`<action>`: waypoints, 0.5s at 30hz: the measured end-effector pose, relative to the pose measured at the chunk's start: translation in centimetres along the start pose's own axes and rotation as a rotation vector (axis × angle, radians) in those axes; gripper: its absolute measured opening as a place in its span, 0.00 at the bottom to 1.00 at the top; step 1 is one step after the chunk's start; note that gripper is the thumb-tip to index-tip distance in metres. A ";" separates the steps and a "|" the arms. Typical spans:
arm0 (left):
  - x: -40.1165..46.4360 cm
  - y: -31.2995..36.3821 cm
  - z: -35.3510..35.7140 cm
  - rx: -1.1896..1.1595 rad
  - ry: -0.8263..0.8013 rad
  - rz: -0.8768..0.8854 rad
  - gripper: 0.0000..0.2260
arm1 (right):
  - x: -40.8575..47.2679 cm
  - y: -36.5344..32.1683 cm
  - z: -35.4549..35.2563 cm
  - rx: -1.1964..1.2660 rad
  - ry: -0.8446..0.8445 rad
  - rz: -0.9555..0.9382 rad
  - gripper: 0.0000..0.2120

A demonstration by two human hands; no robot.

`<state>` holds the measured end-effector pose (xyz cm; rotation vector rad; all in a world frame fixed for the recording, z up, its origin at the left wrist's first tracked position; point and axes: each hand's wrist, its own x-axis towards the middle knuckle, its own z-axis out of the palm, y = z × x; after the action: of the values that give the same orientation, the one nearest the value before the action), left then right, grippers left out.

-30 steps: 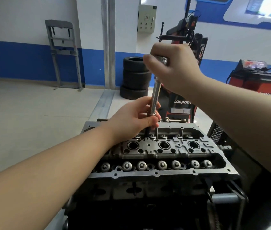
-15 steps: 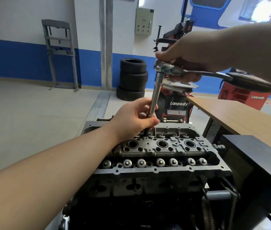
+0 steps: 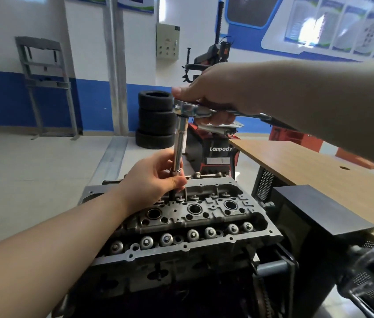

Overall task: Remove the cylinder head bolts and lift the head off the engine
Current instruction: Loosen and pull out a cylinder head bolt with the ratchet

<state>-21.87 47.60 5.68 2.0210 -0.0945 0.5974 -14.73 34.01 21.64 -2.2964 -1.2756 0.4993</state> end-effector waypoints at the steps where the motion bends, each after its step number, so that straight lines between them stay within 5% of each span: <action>1: 0.1 0.0 0.0 -0.005 -0.002 -0.003 0.11 | -0.4 0.9 -4.1 0.027 0.148 0.004 0.25; 3: 0.1 -0.1 0.1 -0.007 -0.003 -0.014 0.11 | -0.2 1.1 -7.1 0.092 0.178 0.089 0.25; 7: -0.2 -0.2 0.2 0.024 0.020 -0.011 0.09 | 1.1 -0.2 -10.9 0.257 0.266 -0.089 0.27; 11: -0.2 -0.1 0.5 0.075 0.009 -0.050 0.11 | 0.1 3.0 -12.1 0.045 0.479 -0.079 0.23; 13: -0.1 0.0 0.5 0.063 0.015 -0.086 0.11 | 0.0 7.3 -10.7 -0.026 0.487 -0.021 0.13; 15: 0.0 0.1 0.4 0.022 0.039 -0.131 0.12 | -0.3 12.0 -8.6 -0.045 0.471 0.007 0.16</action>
<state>-21.78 47.21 5.57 2.0182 0.0670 0.5562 -2.16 26.29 22.11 -2.2706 -1.0499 -0.0733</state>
